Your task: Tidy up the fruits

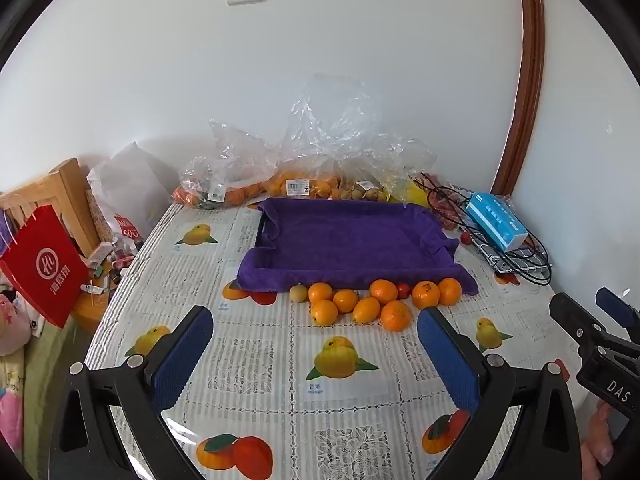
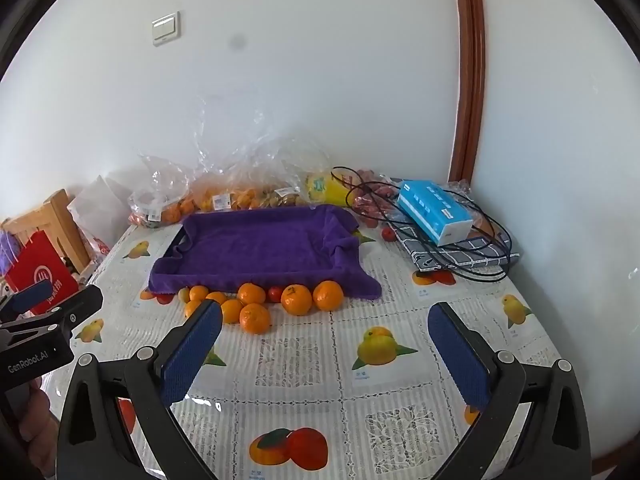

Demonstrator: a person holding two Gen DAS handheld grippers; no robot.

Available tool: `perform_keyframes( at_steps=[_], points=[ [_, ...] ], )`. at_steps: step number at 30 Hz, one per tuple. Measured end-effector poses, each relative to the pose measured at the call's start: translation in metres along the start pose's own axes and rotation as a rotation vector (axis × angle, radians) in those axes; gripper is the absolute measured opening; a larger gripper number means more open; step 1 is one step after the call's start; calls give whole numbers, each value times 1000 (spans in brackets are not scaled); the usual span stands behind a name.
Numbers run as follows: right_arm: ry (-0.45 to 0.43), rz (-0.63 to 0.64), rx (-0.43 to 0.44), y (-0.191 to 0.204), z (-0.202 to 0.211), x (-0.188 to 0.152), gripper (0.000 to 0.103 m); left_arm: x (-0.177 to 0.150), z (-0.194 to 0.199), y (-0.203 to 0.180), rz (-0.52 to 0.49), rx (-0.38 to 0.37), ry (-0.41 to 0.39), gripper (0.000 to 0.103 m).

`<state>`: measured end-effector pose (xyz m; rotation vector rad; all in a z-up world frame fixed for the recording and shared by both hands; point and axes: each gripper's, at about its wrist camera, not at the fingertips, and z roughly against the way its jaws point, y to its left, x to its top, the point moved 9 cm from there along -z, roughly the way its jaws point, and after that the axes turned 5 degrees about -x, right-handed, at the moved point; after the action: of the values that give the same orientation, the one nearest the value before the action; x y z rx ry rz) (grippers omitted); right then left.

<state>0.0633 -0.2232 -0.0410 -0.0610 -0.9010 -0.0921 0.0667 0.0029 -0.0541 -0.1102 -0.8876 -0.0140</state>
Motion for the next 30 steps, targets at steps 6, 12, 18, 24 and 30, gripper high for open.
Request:
perform_keyframes(
  at_steps=[6,12,18,24,30],
  points=[
    [4,4,2,2,0,-1,102,2,0,0,0,2,-1,103],
    [2,3,6,3,1,0,102,5,0,1,5,2,-1,103],
    [-6,6,1,5,2,2,102,6,1,3,9,3,-5,103],
    [-14,7,4,6,5,3,102,7,3,6,13,8,-8,103],
    [-18,2,8,7,7,3,102,7,3,6,12,5,-9,103]
  ],
)
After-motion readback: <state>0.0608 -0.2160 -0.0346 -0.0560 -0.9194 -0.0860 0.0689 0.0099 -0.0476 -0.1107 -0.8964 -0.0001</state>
